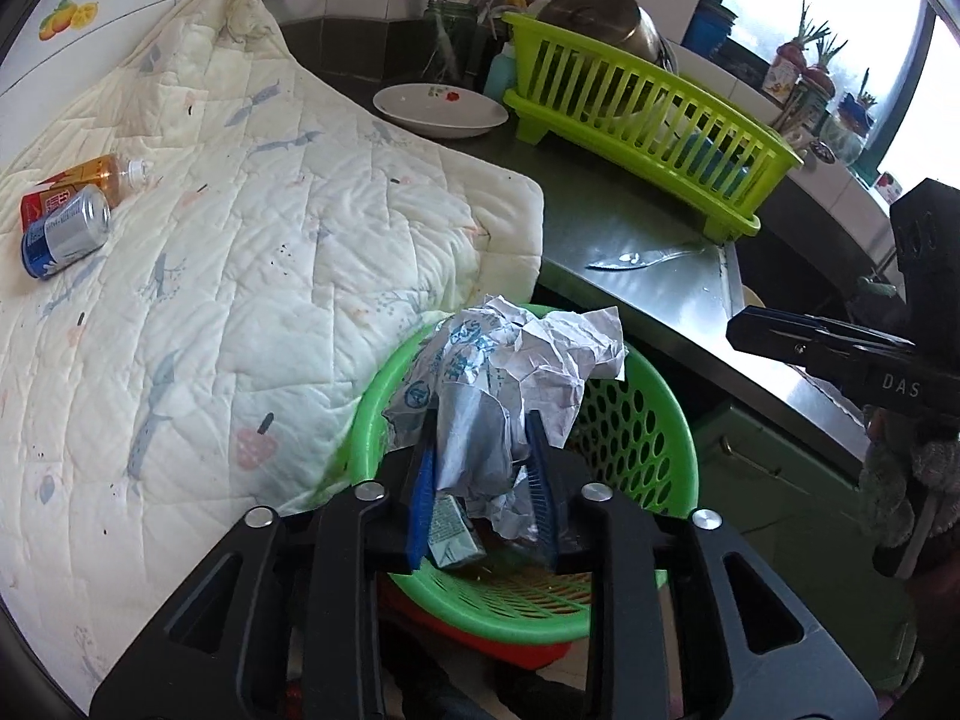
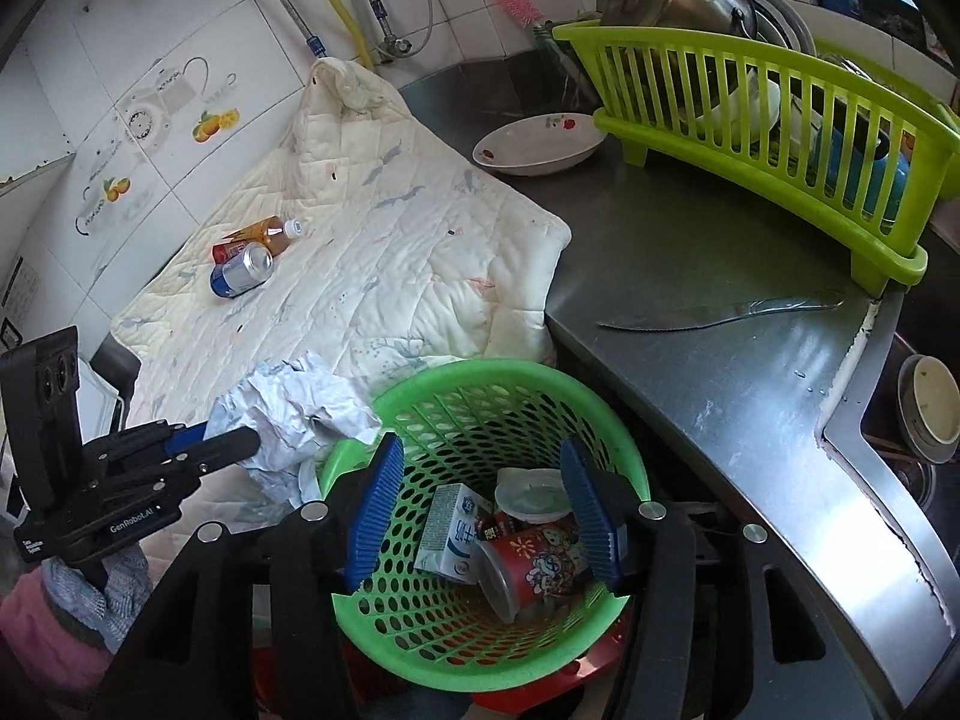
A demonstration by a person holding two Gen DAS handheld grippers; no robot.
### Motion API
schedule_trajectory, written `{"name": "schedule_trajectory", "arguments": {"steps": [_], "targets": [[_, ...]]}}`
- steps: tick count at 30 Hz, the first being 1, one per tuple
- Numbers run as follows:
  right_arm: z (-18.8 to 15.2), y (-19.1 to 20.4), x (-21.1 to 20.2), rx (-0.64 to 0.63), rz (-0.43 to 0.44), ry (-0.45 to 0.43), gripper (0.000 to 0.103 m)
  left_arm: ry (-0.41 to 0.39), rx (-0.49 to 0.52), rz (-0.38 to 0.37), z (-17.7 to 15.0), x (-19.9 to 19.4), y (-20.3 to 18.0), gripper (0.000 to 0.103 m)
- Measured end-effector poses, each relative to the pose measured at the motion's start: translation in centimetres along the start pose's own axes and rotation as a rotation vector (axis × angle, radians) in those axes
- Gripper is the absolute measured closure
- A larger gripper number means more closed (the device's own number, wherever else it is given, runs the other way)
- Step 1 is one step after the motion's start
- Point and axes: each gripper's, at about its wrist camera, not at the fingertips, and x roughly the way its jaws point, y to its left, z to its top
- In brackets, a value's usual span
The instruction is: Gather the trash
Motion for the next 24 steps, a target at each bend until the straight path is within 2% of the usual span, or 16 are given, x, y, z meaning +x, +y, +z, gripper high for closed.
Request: {"name": "schedule_trajectory", "arguments": {"steps": [1,2,6,8,24], "targets": [[-0.1,0.0,0.0,0.001,0.001,0.001,0.049,0.003,0.000,-0.002,-0.2,0.2,-0.2,0.056],[-0.1,-0.1,0.0,0.001,0.002,0.002,0.049,0.001,0.000,-0.004,-0.3,0.2,-0.3,0.051],[-0.2,0.2,0.2,-0.003,0.009,0.007,0.049,0.009,-0.002,-0.001,-0.6,0.3,-0.4,0.050],[0.0,0.3,0.3,-0.008,0.012,0.010,0.049,0.001,-0.018,0.015,-0.6,0.1,0.0,0.043],[2.6,3.5,3.2,-0.068,0.061,0.042,0.045,-0.084,-0.207,0.144,0.5,-3.4,8.3,0.041]]}}
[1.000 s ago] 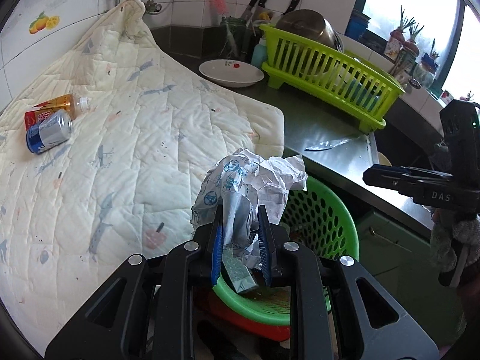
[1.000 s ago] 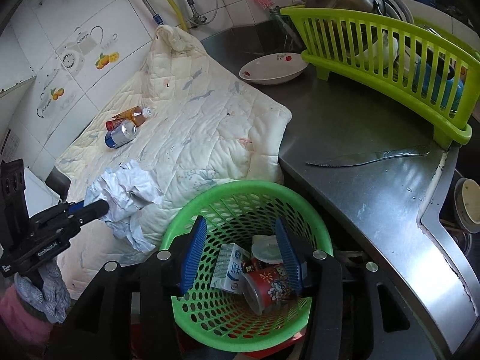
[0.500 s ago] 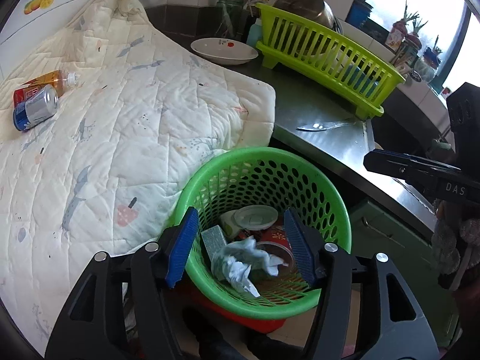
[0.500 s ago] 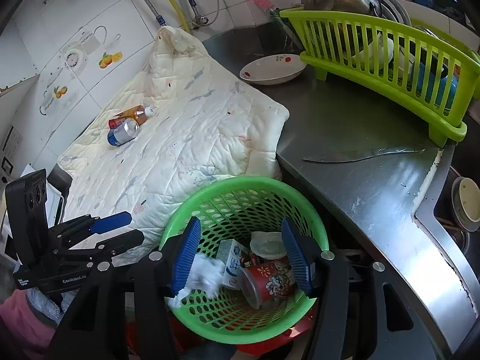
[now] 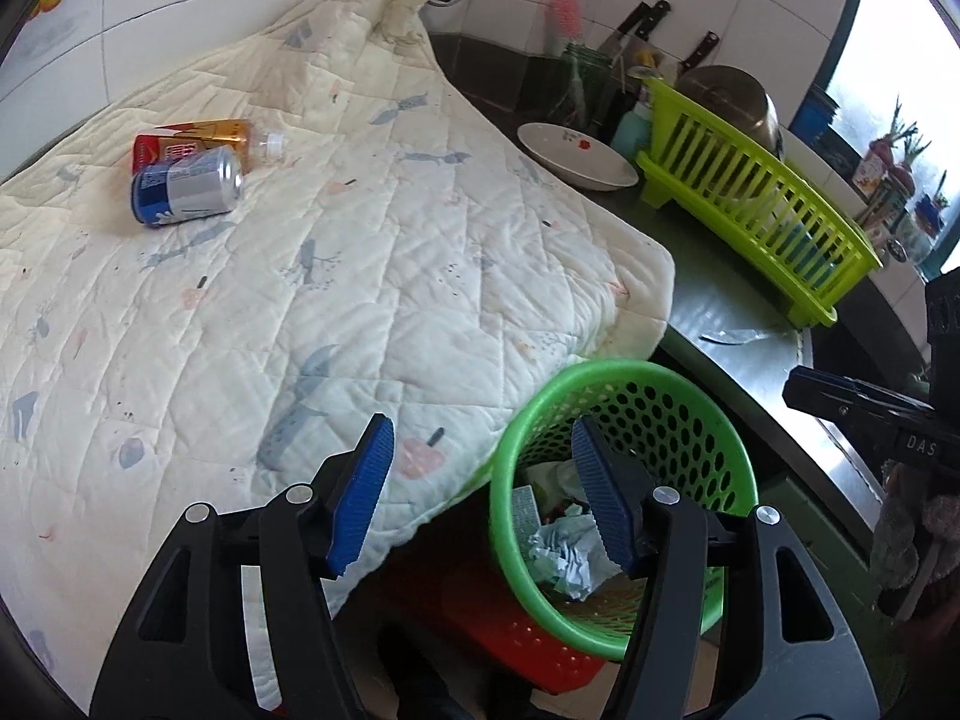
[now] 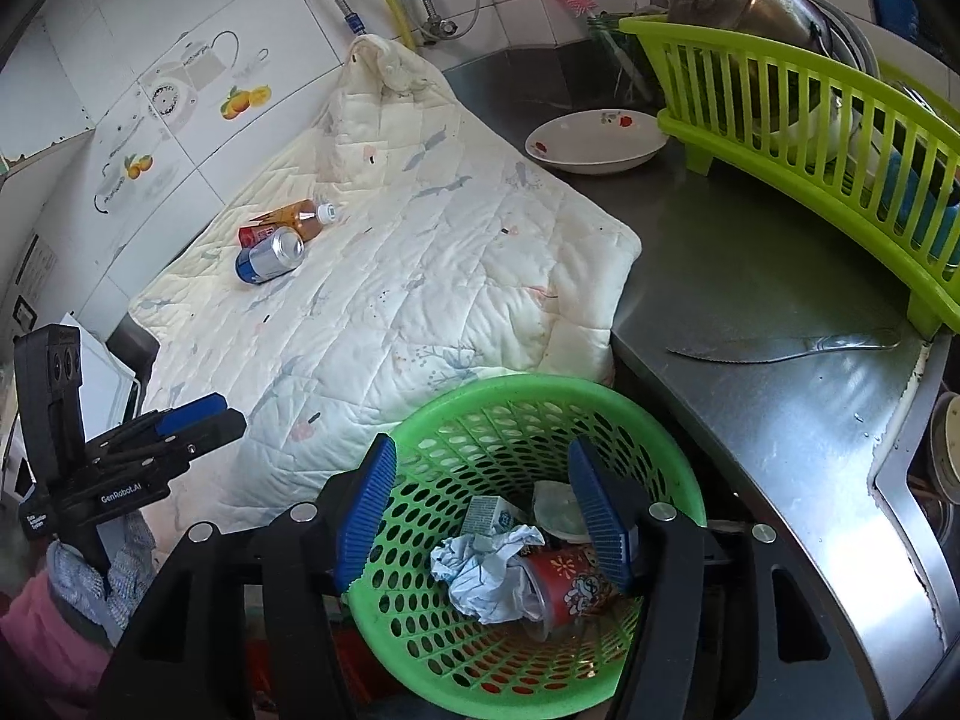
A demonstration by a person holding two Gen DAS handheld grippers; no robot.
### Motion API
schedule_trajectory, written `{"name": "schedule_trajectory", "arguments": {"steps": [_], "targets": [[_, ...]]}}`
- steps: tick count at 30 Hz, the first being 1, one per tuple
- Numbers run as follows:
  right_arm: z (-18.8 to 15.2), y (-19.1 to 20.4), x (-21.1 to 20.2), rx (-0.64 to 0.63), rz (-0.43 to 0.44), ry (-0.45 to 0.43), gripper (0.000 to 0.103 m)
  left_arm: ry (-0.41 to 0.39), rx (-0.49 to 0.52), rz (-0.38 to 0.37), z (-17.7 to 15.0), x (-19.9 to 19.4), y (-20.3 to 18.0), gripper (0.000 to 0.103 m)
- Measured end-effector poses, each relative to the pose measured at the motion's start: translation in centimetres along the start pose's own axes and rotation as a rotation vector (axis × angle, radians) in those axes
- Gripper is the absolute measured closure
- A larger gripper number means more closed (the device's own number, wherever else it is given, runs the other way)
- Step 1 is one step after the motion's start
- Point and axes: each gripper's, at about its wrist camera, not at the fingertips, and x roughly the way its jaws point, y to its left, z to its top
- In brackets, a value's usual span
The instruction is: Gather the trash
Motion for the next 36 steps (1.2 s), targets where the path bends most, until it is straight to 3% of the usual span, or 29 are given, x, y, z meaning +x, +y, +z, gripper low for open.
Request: {"name": "schedule_trajectory", "arguments": {"steps": [12,36], "targets": [[3.4,4.5,4.2,-0.116,0.052,0.052,0.040,-0.053,-0.151,0.098,0.7,-2.4,8.0,0.038],[13.9,21.3,18.5,-0.527,0.206,0.175,0.032,-0.096,-0.342,0.267,0.1,-5.9,21.8,0.031]]}}
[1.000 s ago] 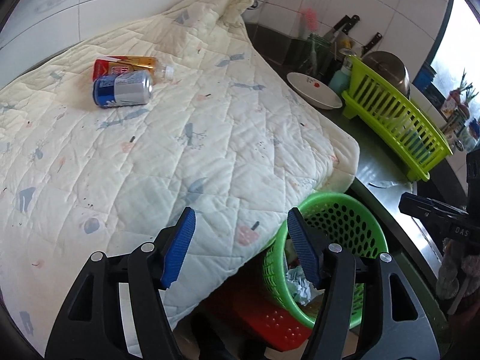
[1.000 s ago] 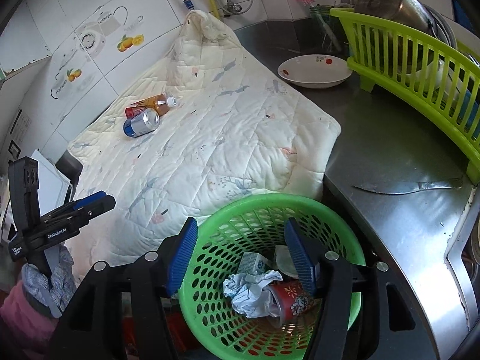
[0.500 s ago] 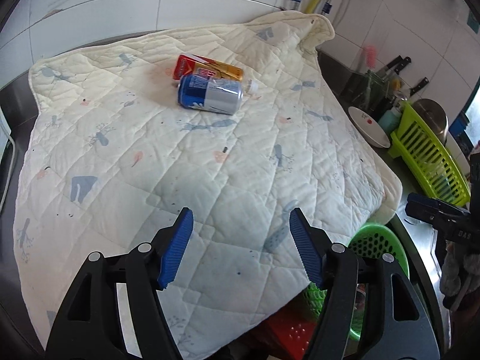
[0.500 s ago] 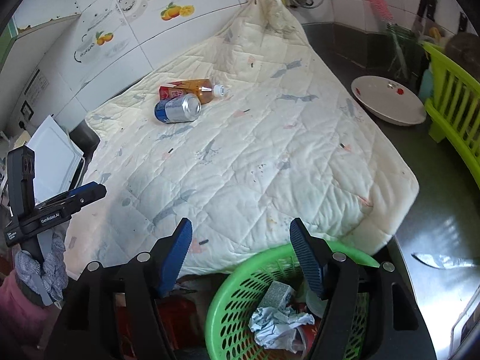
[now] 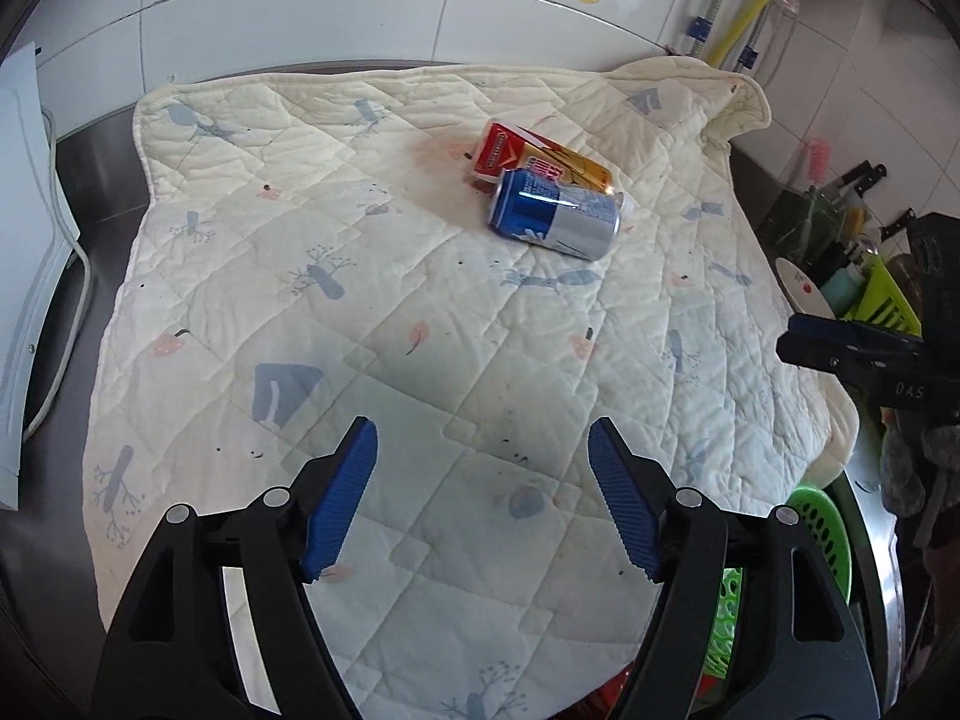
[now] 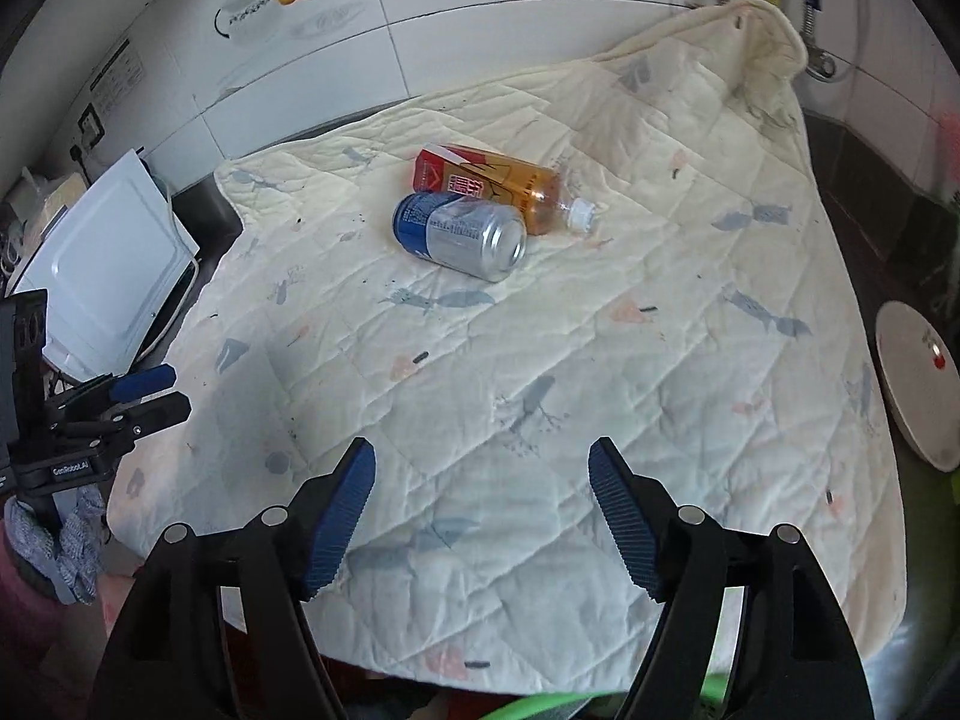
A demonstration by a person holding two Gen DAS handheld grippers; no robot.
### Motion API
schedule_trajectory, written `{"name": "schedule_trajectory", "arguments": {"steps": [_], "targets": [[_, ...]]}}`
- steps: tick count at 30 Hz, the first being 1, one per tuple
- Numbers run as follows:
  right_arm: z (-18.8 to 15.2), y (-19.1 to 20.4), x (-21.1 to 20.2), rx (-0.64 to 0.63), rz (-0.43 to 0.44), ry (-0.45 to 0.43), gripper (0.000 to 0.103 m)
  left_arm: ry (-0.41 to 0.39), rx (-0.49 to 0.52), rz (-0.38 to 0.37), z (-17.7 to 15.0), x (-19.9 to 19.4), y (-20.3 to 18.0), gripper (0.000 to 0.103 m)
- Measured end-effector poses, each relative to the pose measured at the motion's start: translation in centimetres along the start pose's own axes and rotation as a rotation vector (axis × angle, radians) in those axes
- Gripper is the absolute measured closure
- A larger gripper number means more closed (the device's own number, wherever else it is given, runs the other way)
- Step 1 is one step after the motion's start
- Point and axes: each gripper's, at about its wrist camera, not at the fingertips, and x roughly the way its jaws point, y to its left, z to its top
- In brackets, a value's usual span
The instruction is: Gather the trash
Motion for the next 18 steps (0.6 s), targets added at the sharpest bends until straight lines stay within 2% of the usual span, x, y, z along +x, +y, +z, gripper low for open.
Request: {"name": "schedule_trajectory", "arguments": {"steps": [11,18], "targets": [[9.2,1.9,7.8,-0.230,0.049,0.085,0.028,0.014,-0.057,0.029,0.9,1.0,4.0,0.029],[13.9,1.7,12.9,-0.331,0.014,0.136,0.027,0.026,-0.084,0.048,1.2,1.9,6.0,0.029]]}}
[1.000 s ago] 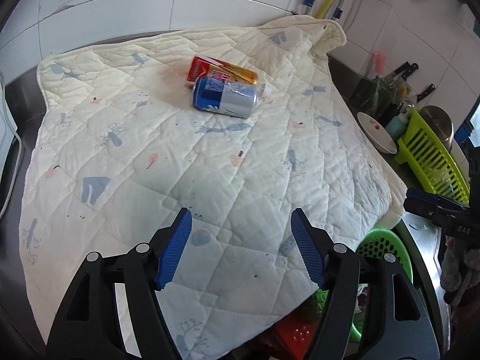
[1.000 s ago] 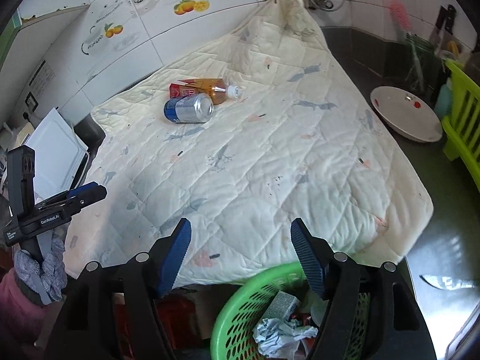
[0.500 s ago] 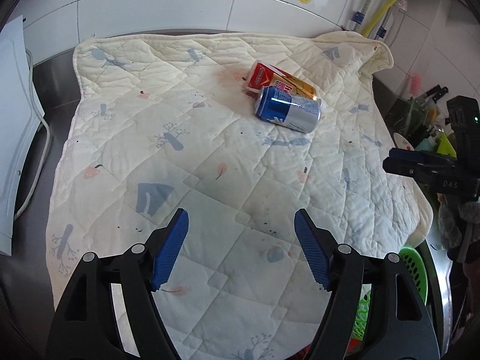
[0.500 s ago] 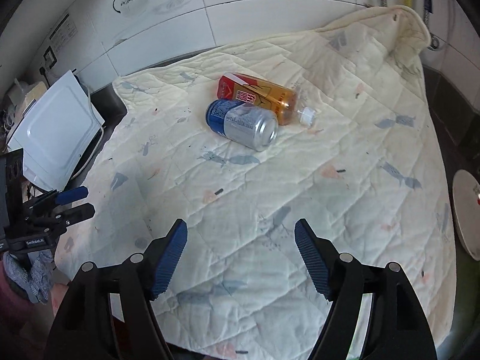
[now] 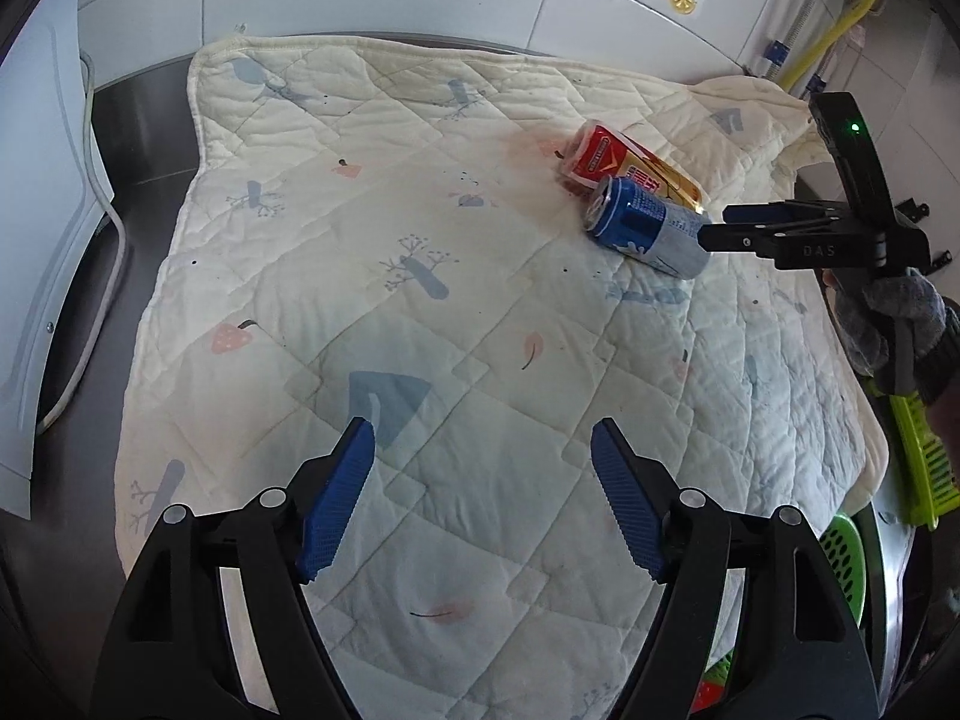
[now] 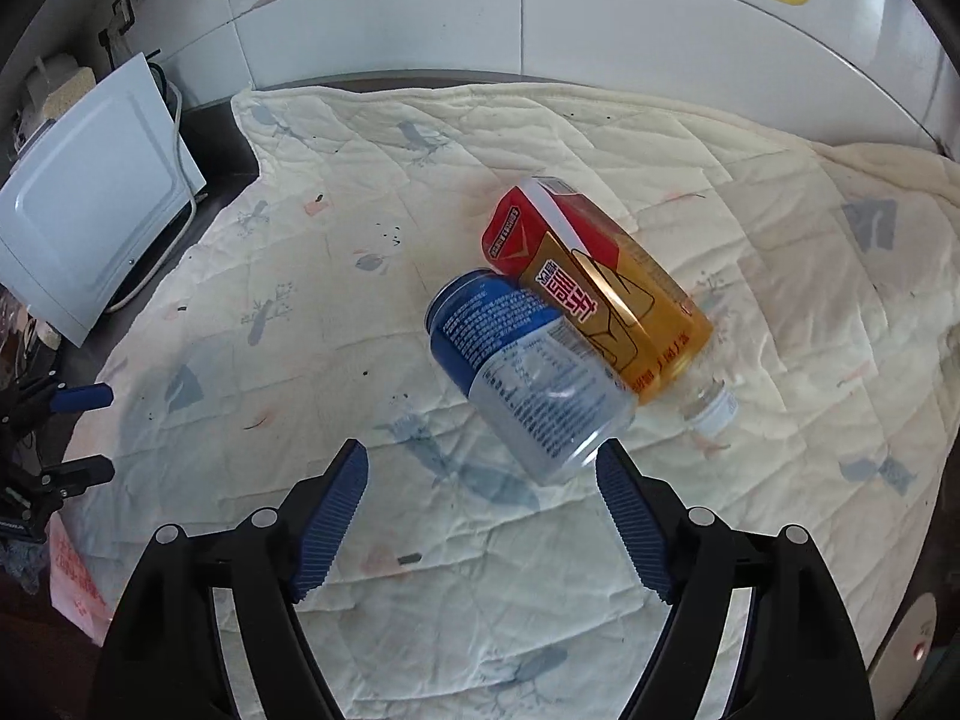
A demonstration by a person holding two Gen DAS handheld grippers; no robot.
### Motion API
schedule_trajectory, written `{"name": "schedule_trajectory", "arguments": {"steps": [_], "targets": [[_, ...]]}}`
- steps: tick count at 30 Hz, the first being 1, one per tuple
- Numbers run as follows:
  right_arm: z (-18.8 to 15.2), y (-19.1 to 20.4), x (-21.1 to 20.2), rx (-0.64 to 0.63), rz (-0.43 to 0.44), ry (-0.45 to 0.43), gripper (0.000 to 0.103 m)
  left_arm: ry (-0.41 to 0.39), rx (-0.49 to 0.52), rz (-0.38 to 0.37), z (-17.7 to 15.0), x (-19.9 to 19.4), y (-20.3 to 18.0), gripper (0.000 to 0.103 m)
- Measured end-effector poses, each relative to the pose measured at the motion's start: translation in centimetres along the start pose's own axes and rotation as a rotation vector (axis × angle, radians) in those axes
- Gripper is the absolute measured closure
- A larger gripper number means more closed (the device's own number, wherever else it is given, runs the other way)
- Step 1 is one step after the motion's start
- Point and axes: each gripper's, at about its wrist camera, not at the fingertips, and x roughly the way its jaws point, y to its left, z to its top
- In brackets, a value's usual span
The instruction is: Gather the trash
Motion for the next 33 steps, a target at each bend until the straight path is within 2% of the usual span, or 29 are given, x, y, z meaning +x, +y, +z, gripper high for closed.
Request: {"name": "schedule_trajectory", "arguments": {"steps": [5,11,25,33], "targets": [[2.1,-0.6,3.0,-0.065,-0.004,0.058,0.027,0.009,-0.034,0.011,0.4,0.7,1.3,0.029],[3.7,-0.6,4.6,-0.122,0.019,0.091,0.026,0.024,-0.066,0.022,0.5,1.6,2.4,0.029],[4.9,0.5,7.0,-0.281,-0.038,0.177,0.026,0.034,-0.063,0.016,0.8,2.5,3.0,0.029],[5.8,2.2,8.6,-0.394,-0.054,0.267,0.026,0.033,-0.075,0.016,0.7,2.4,3.6,0.029]]}}
